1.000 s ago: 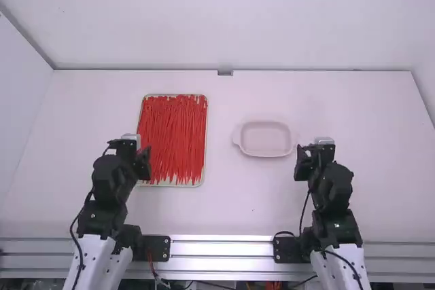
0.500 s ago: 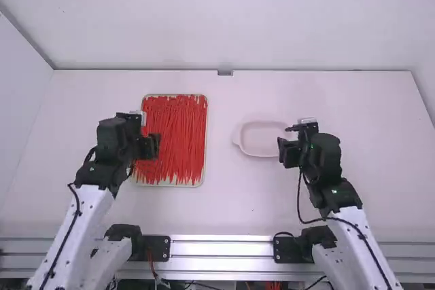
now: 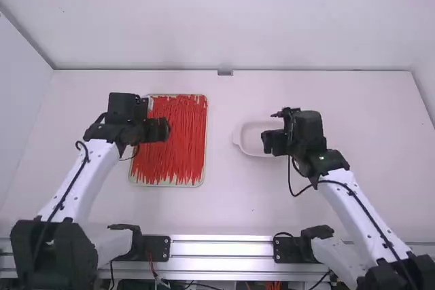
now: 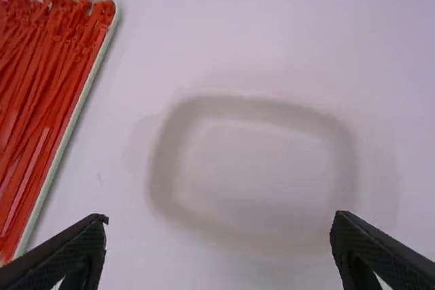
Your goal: Fasten the cable tie
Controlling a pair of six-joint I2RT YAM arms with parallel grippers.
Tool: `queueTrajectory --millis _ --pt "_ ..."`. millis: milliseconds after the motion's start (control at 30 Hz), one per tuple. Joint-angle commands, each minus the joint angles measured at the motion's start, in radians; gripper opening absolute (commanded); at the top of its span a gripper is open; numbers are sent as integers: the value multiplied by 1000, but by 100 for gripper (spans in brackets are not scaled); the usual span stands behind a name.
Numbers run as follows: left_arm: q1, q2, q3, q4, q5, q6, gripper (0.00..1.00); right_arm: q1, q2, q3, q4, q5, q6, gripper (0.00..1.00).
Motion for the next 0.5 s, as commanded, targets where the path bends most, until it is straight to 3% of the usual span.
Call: queueTrajectory --millis 0,300,467 --pt "13 44 52 -16 -15 1 92 11 36 57 -22 -11 60 92" --pt "15 133 118 6 -22 -6 98 32 95 111 -119 -19 171 98" --pt "15 148 130 44 -20 -2 99 82 80 119 -142 -19 127 99"
